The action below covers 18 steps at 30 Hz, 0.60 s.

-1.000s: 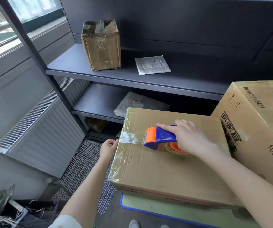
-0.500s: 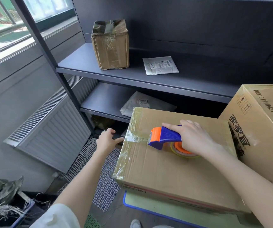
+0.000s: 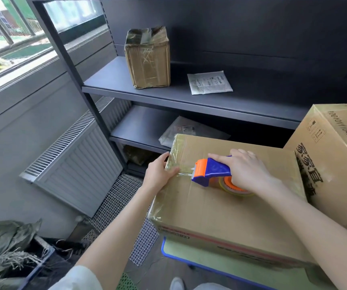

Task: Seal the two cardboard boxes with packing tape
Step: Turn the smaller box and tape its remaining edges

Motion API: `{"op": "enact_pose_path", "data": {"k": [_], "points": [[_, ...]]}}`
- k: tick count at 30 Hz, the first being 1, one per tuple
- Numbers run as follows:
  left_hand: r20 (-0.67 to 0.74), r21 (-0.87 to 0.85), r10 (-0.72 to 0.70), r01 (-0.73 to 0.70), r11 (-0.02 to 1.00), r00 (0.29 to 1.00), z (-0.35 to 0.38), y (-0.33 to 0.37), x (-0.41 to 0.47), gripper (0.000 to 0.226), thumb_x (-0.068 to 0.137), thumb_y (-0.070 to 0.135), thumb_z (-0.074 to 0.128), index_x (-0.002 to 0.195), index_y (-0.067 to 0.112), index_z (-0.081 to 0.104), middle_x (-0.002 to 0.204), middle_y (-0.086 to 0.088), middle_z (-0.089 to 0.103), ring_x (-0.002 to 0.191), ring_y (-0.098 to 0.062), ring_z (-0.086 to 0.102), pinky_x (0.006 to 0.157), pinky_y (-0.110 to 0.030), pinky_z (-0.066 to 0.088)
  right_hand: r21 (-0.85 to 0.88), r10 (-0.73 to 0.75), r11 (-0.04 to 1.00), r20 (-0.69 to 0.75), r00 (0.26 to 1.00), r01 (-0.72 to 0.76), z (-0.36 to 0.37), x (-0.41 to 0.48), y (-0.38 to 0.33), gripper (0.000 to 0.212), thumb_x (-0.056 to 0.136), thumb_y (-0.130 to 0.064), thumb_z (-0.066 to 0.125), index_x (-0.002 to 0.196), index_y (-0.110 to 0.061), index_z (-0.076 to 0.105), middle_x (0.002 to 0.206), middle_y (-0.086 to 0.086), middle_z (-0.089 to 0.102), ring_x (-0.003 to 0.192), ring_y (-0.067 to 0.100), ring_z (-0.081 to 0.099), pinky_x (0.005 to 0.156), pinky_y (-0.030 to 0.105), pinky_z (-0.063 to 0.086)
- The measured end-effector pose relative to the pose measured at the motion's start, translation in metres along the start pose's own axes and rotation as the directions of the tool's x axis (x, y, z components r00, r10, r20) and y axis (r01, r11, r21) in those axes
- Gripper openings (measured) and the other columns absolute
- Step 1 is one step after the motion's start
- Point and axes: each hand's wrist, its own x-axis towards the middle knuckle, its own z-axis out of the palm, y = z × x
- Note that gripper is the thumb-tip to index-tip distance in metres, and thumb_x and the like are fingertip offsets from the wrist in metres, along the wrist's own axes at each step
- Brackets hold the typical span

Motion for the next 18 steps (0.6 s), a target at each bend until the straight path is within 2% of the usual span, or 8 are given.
{"op": "enact_pose_path", "data": {"k": [3,6,9,11,18], "points": [[0.0,0.156,0.071,-0.071,0.985,0.997,0.006,0.009,-0.007,0.073,0.085,0.036,0.065,0.146,0.018,0.029,0.15,-0.004,0.035,0.13,-0.022,0.042,0.098,-0.032,0.038,0.011,0.012,1.0,0.003,1.0,-0.012,0.0,-0.002,0.0,0.061,0.092,-0.034,0.044,0.144,-0.047,0.013,0.097,0.0,0.039,0.107,0.023,0.043,0.083,0.03,0.029],[0.001,0.285,0.222,-0.213,0.935,0.975,0.021,0.012,-0.023,0.041,0.093,0.036,0.051,0.13,0.019,0.047,0.152,0.003,0.024,0.124,-0.026,0.046,0.087,-0.037,0.047,-0.013,0.021,1.0,0.007,1.0,-0.021,0.001,-0.003,-0.002,0.065,0.09,-0.036,0.048,0.144,-0.047,0.012,0.107,0.002,0.045,0.108,0.023,0.043,0.088,0.031,0.031],[0.045,0.474,0.232,-0.225,0.851,0.972,0.028,0.005,-0.034,0.049,0.1,0.044,0.029,0.145,0.025,0.027,0.158,0.006,0.006,0.138,-0.021,0.023,0.09,-0.036,0.047,-0.041,0.023,0.999,0.009,1.0,-0.023,0.004,-0.002,-0.006,0.067,0.089,-0.036,0.05,0.144,-0.047,0.013,0.107,0.002,0.045,0.107,0.022,0.043,0.089,0.03,0.031],[0.07,0.513,0.225,-0.229,0.828,0.972,0.023,0.004,-0.031,0.054,0.1,0.048,0.025,0.149,0.027,0.019,0.158,0.008,0.003,0.139,-0.018,0.02,0.093,-0.035,0.046,-0.046,0.03,0.999,0.002,1.0,-0.03,0.004,0.0,-0.007,0.067,0.089,-0.036,0.05,0.144,-0.046,0.014,0.106,0.001,0.046,0.107,0.022,0.044,0.088,0.029,0.031],[0.141,0.5,0.209,-0.252,0.829,0.968,0.006,-0.001,-0.022,0.062,0.099,0.049,0.028,0.151,0.02,0.01,0.158,0.014,-0.004,0.136,-0.014,0.023,0.095,-0.034,0.044,-0.018,0.04,0.999,0.011,0.999,-0.04,0.001,0.004,-0.02,0.066,0.09,-0.031,0.046,0.145,-0.046,0.013,0.109,0.004,0.047,0.109,0.024,0.045,0.088,0.03,0.032]]}}
